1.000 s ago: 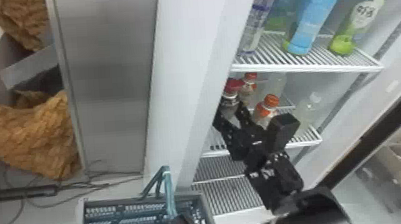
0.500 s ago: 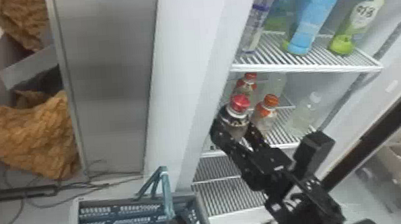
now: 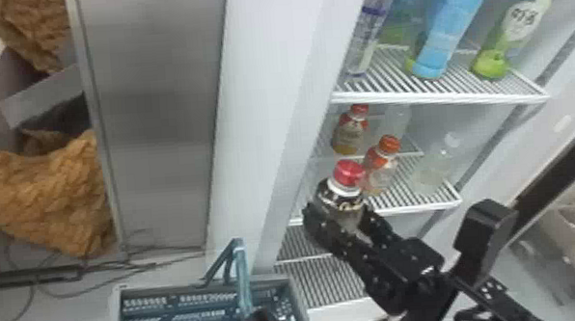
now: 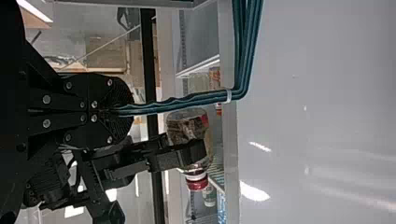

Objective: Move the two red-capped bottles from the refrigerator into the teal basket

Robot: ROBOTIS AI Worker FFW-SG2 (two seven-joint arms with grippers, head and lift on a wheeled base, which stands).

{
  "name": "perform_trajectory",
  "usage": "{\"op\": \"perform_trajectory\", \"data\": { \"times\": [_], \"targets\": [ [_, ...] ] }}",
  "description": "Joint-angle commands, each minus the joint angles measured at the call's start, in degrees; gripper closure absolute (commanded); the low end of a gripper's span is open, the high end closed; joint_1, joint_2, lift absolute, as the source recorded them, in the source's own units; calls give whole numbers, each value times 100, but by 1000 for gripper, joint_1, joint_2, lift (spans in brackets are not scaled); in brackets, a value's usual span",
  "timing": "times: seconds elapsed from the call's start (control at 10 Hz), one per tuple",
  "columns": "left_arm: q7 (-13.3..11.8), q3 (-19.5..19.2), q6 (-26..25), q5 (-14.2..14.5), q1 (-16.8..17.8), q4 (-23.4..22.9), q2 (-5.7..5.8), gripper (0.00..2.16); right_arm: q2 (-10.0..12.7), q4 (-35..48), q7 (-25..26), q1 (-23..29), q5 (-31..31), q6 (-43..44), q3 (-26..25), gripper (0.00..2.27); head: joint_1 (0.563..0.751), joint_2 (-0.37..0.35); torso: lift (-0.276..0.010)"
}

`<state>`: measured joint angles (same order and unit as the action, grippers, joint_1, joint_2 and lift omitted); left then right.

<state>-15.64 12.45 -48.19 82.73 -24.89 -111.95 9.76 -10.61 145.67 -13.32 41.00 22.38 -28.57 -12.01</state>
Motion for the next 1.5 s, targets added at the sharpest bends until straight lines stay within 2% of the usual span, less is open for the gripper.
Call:
{"op": "perform_trajectory", "data": {
  "times": [0.0, 0.1, 0.4, 0.7, 0.9, 1.1, 1.4],
  "targets": [
    [0, 0, -18, 0, 0, 8, 0, 1154, 33, 304, -22, 175, 59, -461, -67, 820, 695, -350, -224],
    [0, -11, -18, -12, 0, -6, 0, 1154, 68, 613, 13, 245, 59, -1206, -147, 818, 695, -350, -224],
    [0, -11, -18, -12, 14, 8, -9, 1154, 68, 712, 189, 217, 344, -2317, -159, 820, 695, -350, -224],
    [0, -11, -18, -12, 14, -6, -9, 1154, 68, 290, 198, 6, 847, -2809, -159, 818, 695, -350, -224],
    [0, -22, -18, -12, 0, 8, -18, 1154, 68, -90, 22, -177, 1041, -2964, -147, 820, 695, -350, -224],
    [0, -34, -4, -12, 0, 8, -18, 1154, 42, -906, -531, -613, 1155, -3091, -147, 791, 695, -350, -224],
    [0, -45, 10, -12, -14, -6, -26, 1154, 42, -1173, -725, -725, 1121, -2908, -147, 246, 695, -350, -224]
  ]
}}
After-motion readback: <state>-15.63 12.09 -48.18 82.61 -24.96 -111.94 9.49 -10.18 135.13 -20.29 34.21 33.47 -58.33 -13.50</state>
